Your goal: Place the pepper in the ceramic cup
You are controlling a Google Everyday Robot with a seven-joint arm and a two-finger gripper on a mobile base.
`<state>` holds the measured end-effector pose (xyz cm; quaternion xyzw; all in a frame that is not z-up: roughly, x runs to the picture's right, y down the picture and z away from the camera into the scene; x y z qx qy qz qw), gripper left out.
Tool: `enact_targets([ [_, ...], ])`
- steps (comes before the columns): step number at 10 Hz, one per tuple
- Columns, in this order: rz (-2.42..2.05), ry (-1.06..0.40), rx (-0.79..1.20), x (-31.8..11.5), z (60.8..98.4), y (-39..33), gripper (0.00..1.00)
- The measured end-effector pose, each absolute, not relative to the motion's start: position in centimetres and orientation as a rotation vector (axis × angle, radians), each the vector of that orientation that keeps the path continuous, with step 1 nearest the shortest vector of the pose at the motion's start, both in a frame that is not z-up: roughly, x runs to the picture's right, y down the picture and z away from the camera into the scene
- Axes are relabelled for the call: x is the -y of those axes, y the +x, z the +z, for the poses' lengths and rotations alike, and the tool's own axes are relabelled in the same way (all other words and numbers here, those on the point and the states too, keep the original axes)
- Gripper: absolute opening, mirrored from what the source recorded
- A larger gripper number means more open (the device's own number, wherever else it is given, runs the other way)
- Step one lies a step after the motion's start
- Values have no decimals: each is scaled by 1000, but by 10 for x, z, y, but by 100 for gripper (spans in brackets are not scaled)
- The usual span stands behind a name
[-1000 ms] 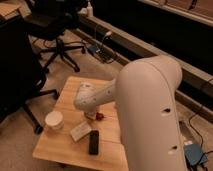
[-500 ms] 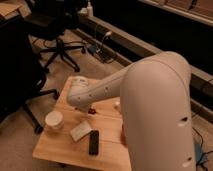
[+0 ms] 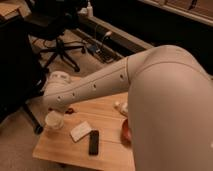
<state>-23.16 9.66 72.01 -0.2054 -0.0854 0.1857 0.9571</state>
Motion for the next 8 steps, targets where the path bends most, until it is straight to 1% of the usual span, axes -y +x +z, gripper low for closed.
enact_targets([
  [2,349,-424,273,-93,681,-266,26],
  [3,353,-431,316,-90,669,-275,26],
  [5,369,-449,375,-90,666,-284,26],
  [8,388,-479,440,-99,682,-292,26],
])
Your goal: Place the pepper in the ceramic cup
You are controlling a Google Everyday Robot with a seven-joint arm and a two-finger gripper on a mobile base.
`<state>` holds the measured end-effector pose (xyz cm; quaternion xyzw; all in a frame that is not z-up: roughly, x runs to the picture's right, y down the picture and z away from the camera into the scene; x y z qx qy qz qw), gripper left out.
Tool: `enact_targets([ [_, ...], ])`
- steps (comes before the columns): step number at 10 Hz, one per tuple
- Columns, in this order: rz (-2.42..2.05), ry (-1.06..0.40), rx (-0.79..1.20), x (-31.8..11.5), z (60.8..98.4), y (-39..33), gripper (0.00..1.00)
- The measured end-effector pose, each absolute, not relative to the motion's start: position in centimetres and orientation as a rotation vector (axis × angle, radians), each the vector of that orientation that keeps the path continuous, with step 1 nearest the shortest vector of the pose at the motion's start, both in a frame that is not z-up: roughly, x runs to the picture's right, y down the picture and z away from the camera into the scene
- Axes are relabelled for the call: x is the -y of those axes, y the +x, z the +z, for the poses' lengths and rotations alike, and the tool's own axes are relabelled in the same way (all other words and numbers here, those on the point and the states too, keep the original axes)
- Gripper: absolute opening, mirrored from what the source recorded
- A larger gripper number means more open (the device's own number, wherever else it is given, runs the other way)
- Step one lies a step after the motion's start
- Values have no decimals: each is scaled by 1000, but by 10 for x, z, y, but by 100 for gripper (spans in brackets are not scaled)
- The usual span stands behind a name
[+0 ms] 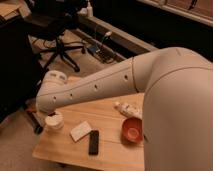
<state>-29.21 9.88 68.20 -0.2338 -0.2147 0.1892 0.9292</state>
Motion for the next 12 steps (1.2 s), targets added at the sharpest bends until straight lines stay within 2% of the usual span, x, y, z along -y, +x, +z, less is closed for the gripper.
enact_targets([
  [4,367,-496,451,-116,708,-293,27],
  [5,368,-492,442,-117,715,-291,33],
  [9,437,-494,449,-112,732,-287,73],
  [10,458,-503,457,-113,733,-288,79],
  [12,511,-532,467,-114,735,-286,80],
])
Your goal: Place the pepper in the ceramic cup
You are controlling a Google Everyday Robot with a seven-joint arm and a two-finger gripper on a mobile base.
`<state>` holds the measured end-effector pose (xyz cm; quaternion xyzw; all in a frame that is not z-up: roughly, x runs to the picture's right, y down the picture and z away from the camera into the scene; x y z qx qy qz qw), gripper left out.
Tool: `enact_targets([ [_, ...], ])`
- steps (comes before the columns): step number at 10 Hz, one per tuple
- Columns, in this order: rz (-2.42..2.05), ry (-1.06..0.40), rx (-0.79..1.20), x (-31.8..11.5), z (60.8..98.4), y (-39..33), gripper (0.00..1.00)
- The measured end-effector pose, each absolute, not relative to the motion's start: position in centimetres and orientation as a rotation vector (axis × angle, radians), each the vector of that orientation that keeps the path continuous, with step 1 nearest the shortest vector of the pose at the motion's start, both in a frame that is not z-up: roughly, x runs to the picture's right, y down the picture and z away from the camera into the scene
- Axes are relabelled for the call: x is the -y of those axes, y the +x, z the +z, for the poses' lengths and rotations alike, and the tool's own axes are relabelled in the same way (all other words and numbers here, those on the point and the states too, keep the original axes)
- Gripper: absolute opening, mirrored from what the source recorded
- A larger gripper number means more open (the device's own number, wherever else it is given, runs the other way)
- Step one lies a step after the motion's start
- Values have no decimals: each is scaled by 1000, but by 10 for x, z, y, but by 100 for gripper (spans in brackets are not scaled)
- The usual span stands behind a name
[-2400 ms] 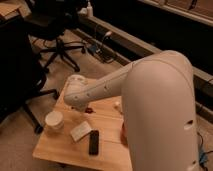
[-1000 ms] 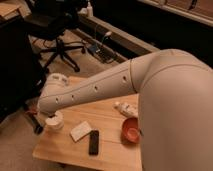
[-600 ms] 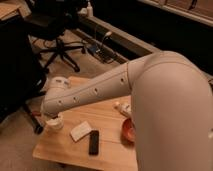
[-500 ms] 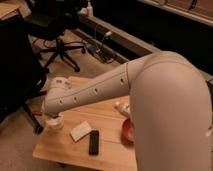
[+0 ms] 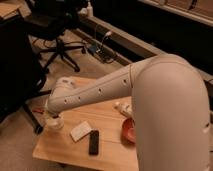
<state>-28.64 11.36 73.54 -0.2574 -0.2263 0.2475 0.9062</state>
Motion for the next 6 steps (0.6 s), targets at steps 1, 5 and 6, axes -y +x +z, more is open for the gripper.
enact_targets([
  [1,527,-543,475,-114,736,-286,80],
  [5,542,-543,514,-105,729,-283,80],
  [6,546,-532,517,-99,727,-280,80],
])
